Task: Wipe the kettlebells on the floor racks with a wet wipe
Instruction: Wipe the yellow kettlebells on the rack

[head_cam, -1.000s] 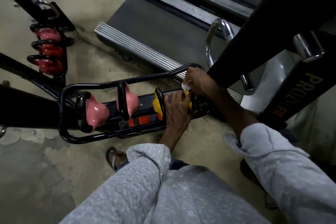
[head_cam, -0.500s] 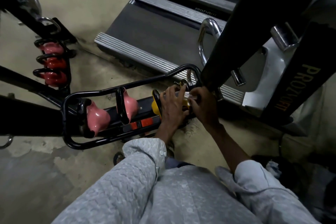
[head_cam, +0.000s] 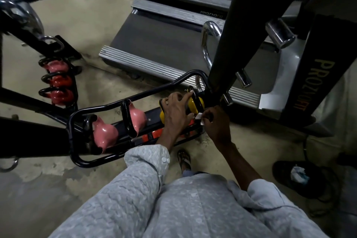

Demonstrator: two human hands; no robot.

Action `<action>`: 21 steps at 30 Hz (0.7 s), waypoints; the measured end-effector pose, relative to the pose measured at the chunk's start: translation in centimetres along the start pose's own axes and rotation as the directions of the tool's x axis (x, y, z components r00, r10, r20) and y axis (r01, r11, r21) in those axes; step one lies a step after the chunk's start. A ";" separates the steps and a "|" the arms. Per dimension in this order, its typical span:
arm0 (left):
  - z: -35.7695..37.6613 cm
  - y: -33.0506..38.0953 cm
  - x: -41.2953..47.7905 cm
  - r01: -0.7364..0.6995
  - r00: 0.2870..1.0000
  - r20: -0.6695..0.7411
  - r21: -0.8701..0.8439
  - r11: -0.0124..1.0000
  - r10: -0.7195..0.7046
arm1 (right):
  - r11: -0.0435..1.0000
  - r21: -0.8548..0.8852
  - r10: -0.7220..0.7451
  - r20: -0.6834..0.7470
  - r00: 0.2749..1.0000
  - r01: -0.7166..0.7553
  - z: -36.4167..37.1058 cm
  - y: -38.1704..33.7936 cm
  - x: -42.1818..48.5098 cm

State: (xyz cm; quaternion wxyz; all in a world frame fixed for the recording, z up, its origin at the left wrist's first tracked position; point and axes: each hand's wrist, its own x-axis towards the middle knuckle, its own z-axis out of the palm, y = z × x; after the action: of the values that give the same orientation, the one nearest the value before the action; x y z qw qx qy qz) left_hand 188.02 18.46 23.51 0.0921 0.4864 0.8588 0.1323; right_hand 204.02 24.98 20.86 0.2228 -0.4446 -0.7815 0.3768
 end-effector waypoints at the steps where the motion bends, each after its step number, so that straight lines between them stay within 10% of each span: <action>1: 0.0 -0.1 0.1 -0.001 1.000 0.003 0.002 1.000 0.001 | 0.998 0.047 0.029 -0.010 1.000 -0.028 0.1 -0.1 0.1; 21: -0.2 -0.8 0.8 -0.012 1.000 -0.016 0.138 0.990 0.014 | 0.911 0.271 0.347 -0.100 0.933 -0.310 2.8 -4.6 6.2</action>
State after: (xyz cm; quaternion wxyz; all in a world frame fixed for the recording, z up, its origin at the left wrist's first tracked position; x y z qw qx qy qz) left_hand 186.92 18.69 23.37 0.0501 0.4961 0.8634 0.0771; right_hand 196.54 27.76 22.81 0.2668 -0.5645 -0.6231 0.4710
